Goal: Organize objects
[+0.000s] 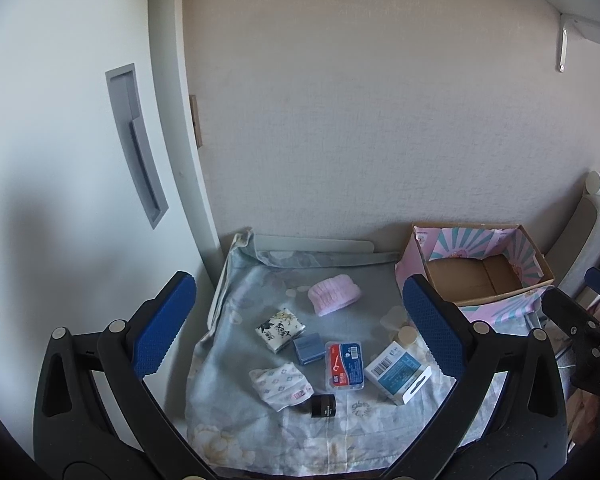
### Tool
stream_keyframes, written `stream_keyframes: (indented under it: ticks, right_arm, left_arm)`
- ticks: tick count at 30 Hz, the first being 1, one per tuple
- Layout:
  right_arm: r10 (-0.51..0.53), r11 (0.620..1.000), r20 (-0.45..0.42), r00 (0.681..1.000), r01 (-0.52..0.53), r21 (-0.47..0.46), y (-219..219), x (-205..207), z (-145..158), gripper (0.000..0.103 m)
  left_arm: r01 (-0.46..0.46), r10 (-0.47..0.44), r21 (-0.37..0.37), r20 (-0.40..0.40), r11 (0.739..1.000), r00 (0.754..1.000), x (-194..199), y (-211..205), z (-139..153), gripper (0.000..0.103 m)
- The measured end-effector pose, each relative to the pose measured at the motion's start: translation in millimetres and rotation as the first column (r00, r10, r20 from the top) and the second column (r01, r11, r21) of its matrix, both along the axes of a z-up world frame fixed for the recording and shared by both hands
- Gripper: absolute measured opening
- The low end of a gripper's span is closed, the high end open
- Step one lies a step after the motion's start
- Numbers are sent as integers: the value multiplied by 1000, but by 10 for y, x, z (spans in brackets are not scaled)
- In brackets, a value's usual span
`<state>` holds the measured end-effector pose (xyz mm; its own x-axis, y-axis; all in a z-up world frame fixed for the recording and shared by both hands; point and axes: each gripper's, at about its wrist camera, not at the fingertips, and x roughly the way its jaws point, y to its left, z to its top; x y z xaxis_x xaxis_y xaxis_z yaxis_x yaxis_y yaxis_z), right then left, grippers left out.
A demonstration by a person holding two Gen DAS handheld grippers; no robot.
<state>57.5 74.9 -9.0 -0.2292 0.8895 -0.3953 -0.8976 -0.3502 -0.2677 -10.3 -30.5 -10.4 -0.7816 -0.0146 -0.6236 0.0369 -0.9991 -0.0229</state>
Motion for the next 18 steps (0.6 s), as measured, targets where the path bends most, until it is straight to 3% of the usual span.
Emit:
stream_keyframes:
  ticks: [18]
  right_arm:
    - [37, 999, 9, 999, -37, -16, 41, 34, 48, 103]
  left_arm:
    - [-64, 63, 31, 37, 997, 997, 35, -174, -31, 103]
